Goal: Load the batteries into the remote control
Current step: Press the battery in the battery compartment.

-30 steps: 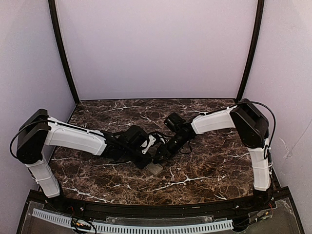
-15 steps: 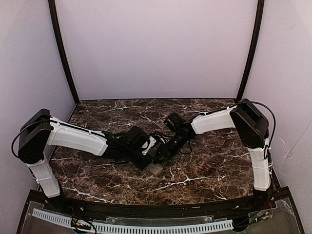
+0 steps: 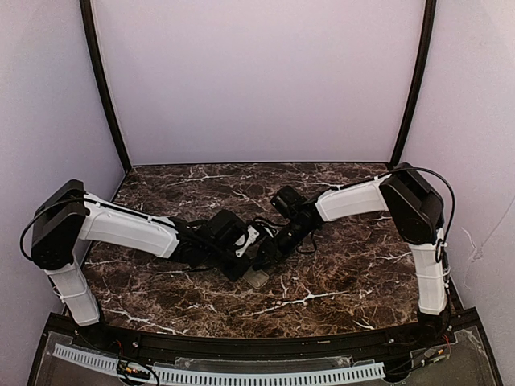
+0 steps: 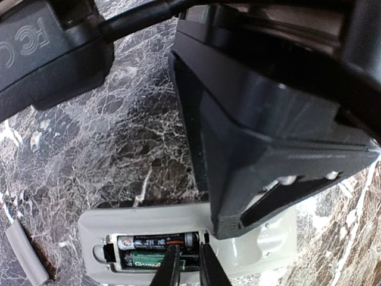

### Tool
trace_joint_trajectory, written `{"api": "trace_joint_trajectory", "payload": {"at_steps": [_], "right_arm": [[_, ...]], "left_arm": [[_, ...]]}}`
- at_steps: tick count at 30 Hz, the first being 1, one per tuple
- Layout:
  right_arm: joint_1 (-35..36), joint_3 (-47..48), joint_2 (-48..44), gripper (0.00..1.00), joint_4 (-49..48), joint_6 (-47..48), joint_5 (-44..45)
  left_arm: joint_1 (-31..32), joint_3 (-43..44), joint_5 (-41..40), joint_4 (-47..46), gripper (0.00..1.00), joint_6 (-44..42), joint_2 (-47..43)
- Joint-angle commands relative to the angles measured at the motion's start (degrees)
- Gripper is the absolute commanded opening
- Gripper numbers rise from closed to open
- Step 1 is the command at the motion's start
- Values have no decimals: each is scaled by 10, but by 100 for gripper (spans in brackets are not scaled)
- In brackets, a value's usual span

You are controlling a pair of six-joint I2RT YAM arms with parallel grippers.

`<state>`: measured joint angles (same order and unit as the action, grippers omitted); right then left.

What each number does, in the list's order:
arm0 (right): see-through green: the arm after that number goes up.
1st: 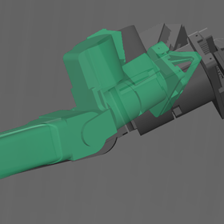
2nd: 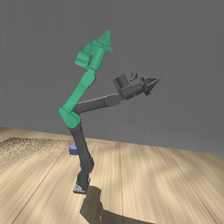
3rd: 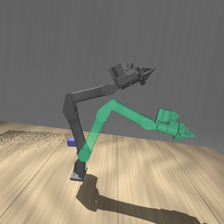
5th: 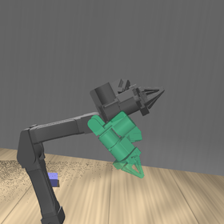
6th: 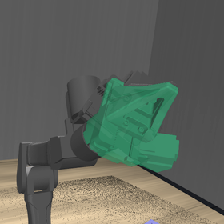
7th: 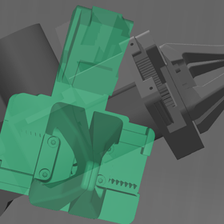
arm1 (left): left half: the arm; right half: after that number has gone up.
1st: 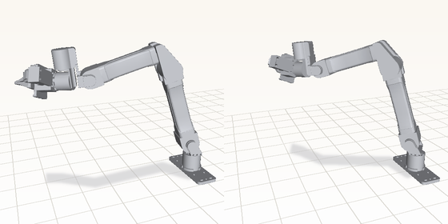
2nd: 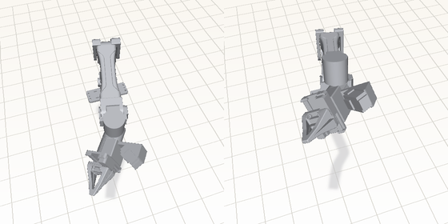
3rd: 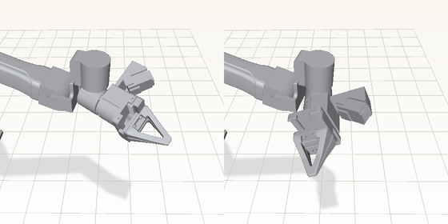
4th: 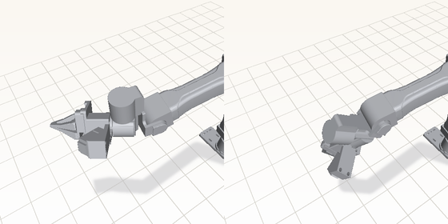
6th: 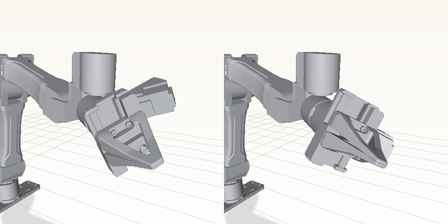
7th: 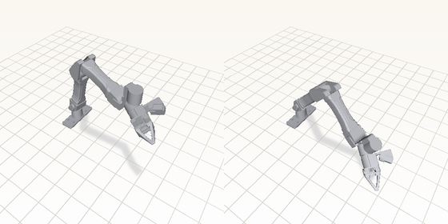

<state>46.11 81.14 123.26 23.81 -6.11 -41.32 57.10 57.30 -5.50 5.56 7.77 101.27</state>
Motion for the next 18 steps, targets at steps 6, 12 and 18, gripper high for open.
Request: {"api": "trace_joint_trajectory", "payload": {"at_steps": [6, 12, 18], "right_arm": [[9, -6, 36, 30, 31, 7, 41], [9, -6, 37, 30, 34, 7, 44], [9, -4, 38, 30, 38, 8, 47]], "left_arm": [[-5, -21, -11, 21, 10, -3, 16], [-11, -49, -3, 5, 9, 6, 16], [-11, -87, 10, -12, 8, 13, 8]]}}
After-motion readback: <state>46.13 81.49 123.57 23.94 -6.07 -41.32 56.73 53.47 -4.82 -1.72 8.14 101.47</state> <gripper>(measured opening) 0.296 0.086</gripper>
